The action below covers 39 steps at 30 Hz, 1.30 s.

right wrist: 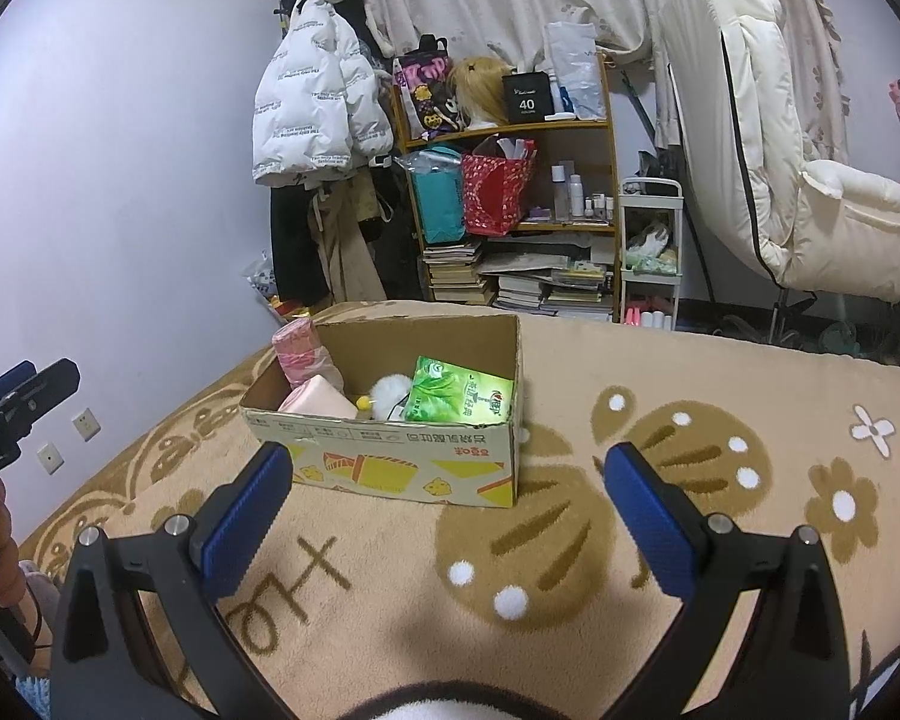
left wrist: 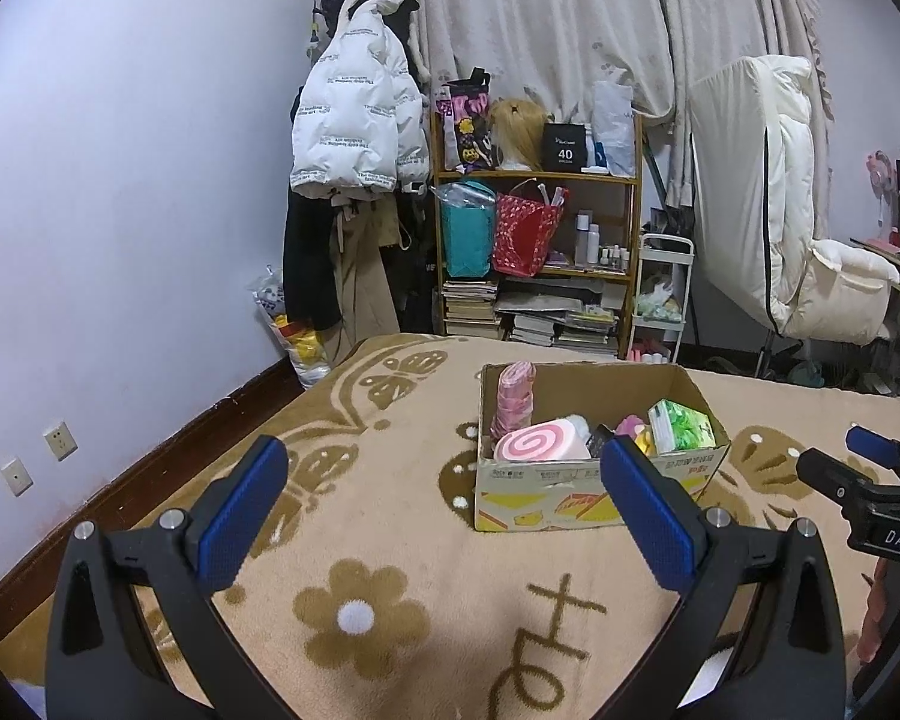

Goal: Organize soft objects

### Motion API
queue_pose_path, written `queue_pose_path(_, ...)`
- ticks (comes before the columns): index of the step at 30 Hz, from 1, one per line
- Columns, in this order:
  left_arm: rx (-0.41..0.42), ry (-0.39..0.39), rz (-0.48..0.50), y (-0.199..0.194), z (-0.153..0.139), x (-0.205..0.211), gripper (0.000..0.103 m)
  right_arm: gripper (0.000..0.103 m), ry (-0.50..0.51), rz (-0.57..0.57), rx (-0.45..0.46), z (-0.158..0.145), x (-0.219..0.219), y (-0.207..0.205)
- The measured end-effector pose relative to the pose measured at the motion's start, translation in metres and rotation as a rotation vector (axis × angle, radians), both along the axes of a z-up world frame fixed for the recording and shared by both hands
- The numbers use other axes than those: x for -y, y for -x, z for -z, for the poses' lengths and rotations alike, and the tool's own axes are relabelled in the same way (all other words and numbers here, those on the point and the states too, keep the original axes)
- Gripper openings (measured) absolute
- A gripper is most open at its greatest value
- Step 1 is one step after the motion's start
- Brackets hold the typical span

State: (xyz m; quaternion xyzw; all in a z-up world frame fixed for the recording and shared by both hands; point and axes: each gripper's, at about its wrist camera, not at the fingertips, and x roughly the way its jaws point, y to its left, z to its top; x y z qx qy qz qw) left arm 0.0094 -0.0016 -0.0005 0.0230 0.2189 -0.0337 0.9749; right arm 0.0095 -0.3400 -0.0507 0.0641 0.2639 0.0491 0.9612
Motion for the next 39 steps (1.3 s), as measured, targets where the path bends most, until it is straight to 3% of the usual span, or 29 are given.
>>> queue_pose_path(39, -0.029, -0.042, 0.015, -0.0035, 0.0083, 0.0066, 0.103, 0.103, -0.006, 0.001, -0.001, 0.0001, -0.0007, 0.0007)
